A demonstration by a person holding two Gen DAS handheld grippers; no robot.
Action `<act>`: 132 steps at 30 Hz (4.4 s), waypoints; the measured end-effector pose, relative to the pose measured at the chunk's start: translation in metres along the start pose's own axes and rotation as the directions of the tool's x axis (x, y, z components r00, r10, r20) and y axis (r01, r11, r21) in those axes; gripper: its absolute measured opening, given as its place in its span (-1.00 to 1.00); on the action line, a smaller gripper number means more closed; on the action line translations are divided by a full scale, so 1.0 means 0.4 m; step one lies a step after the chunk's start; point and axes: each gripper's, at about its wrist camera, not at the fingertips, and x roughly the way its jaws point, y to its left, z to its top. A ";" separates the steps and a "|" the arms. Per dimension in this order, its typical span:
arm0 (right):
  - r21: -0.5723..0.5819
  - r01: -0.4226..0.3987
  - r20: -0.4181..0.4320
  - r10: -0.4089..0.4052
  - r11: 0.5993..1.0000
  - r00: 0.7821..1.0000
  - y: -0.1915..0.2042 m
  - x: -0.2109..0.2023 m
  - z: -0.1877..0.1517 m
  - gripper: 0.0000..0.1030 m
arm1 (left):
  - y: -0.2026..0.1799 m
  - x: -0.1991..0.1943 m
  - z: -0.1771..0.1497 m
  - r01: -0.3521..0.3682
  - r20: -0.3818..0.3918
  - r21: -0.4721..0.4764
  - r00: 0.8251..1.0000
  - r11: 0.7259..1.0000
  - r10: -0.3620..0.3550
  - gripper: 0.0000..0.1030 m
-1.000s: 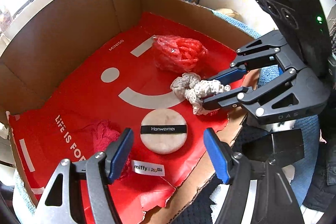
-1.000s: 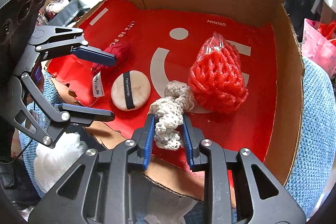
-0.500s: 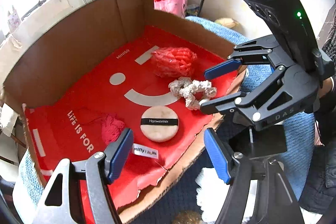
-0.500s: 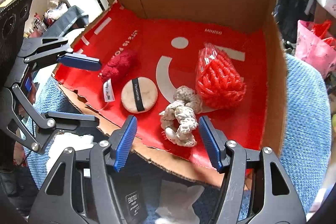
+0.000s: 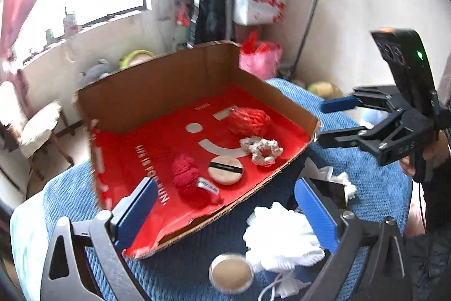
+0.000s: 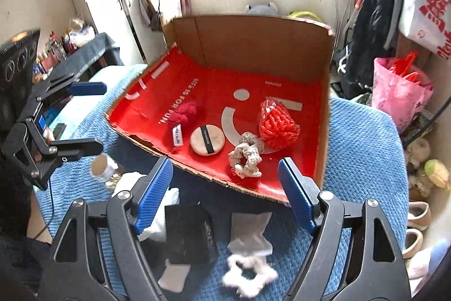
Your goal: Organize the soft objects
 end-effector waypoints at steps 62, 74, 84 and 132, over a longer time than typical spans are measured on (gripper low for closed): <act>0.183 0.197 0.209 -0.234 0.963 0.950 0.187 -0.084 -0.555 0.71 | -0.259 -0.069 -0.483 -0.216 0.144 -0.317 0.952 0.924 0.271 1.00; 0.207 0.180 0.161 -0.215 0.962 0.963 0.133 -0.078 -0.526 0.71 | -0.255 -0.073 -0.439 -0.183 0.156 -0.285 0.960 0.941 0.234 1.00; 0.189 0.211 0.077 -0.228 0.959 0.971 0.032 -0.053 -0.435 0.71 | -0.261 -0.029 -0.318 -0.130 0.147 -0.198 0.976 0.972 0.160 0.90; 0.077 0.143 0.083 -0.149 0.987 0.985 0.011 -0.061 -0.381 -0.36 | -0.251 -0.015 -0.256 -0.118 0.088 -0.132 0.988 0.984 0.131 -0.53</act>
